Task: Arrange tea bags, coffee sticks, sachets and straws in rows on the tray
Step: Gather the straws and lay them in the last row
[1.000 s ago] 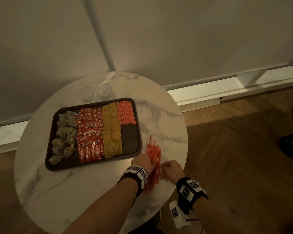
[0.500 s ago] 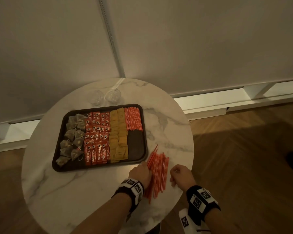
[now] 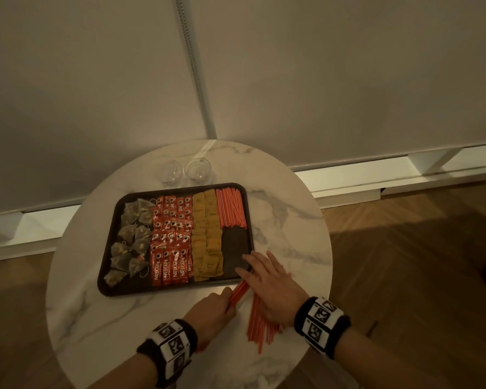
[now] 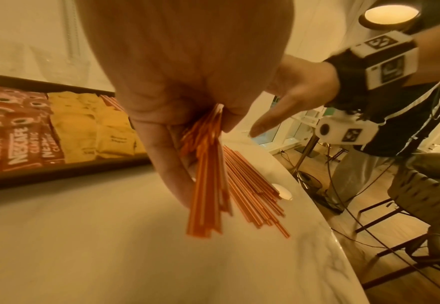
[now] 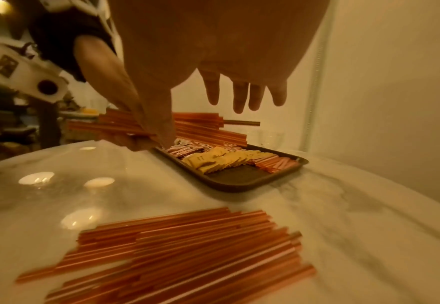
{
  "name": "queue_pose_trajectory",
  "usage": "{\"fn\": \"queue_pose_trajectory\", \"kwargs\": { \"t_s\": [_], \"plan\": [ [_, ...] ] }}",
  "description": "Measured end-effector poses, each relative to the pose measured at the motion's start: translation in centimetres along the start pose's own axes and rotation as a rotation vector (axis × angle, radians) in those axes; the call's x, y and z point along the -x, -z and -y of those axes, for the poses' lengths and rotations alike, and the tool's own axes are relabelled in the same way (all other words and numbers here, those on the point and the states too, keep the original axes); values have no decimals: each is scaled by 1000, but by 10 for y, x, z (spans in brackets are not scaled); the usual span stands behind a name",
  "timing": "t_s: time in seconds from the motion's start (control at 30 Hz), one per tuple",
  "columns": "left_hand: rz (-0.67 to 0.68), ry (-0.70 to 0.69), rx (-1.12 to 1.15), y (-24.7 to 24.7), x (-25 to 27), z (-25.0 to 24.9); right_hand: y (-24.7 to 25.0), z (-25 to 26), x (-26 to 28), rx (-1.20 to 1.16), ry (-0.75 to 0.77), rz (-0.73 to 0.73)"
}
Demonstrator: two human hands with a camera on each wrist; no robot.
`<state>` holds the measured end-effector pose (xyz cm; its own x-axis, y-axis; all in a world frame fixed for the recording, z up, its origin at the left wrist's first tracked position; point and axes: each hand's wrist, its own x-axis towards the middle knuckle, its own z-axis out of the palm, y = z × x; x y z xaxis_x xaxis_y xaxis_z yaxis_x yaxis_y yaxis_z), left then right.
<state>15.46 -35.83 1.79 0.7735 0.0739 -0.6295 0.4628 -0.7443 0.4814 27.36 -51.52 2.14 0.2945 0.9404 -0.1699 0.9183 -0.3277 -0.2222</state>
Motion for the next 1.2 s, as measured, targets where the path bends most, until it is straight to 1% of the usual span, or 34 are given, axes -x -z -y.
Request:
{"fn": "queue_pose_trajectory", "kwargs": {
  "t_s": [0.1,0.2,0.33,0.43,0.53,0.6,0.7,0.8,0.9,1.07,1.2],
  "plan": [
    [35,-36,-39,7,11,6,9,8,-21,139,77,152],
    [72,-62,-73,13,15,11,13,22,-37,200,123,213],
    [90,-99,-37,22,19,16,20,42,-50,122,61,257],
    [64,-125,-34,34,21,24,24,50,-58,104,27,270],
    [3,-191,50,47,19,36,26,54,-66,106,5,276],
    [-17,-192,164,55,19,44,28,55,-71,86,-27,283],
    [25,-151,405,69,23,58,32,56,-75,20,-93,276],
    [39,-182,526,79,29,73,34,64,-77,-59,-141,256],
    [26,-184,558,82,31,83,35,73,-83,-92,-161,272],
    [48,-149,555,96,29,105,34,80,-96,-156,-205,313],
    [33,-173,548,93,22,112,29,90,-108,-166,-238,337]
  ]
}}
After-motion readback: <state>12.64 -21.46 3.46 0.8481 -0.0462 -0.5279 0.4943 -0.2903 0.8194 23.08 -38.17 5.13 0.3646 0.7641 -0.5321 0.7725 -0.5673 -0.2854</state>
